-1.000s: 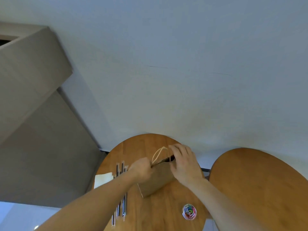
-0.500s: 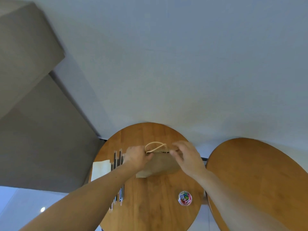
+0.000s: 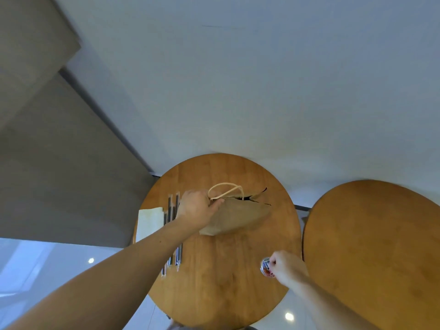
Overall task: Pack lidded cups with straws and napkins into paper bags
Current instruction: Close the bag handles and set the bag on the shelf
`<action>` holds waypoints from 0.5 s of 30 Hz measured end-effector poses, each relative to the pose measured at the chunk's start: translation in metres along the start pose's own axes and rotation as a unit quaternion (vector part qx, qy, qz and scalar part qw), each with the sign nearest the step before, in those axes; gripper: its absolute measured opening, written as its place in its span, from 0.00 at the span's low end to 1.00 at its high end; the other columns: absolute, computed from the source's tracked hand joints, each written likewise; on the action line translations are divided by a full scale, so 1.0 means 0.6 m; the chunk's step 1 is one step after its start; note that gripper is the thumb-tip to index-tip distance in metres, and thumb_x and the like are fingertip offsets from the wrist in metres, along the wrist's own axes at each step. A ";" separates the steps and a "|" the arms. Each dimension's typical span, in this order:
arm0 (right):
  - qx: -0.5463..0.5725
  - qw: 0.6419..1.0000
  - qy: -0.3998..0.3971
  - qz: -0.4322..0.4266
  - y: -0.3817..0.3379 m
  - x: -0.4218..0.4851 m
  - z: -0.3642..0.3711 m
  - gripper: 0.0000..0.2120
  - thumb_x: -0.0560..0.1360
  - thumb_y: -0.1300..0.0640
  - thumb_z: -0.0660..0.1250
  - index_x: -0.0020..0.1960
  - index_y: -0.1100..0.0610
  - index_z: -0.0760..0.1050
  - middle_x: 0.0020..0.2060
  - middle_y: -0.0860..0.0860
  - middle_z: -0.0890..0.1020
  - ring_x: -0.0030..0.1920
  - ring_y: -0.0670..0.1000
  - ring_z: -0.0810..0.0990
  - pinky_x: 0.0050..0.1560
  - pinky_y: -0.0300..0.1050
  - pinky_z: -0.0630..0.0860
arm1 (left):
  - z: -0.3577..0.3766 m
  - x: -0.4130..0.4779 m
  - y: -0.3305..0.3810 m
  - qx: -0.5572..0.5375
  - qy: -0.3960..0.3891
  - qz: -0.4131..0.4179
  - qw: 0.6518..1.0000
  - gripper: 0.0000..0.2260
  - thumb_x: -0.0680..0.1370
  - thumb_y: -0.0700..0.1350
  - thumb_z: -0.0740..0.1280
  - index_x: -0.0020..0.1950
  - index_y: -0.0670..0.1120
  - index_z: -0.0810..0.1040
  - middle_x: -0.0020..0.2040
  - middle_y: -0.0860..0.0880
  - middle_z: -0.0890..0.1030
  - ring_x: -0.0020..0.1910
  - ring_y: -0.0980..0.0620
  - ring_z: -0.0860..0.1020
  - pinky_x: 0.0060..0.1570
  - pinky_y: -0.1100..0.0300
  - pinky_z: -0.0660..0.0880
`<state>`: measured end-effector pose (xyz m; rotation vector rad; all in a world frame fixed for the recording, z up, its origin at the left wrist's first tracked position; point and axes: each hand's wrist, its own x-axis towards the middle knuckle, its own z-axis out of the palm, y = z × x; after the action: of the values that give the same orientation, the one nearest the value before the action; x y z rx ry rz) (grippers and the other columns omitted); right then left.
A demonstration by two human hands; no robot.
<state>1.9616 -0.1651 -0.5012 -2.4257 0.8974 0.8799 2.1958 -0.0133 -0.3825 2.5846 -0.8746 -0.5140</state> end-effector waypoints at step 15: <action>0.028 0.998 0.028 0.049 -0.002 0.036 0.070 0.08 0.79 0.50 0.60 0.46 0.48 0.77 0.36 0.42 0.78 0.37 0.43 0.78 0.29 0.38 0.66 | -0.005 -0.011 -0.002 -0.063 0.019 0.020 0.998 0.10 0.80 0.50 0.67 0.48 0.48 0.85 0.30 0.54 0.77 0.34 0.52 0.77 0.38 0.63 0.65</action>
<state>1.9576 -0.1501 -0.5457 -2.3854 1.0558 0.8133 2.1929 -0.0077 -0.3791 2.4499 -0.8512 -0.4916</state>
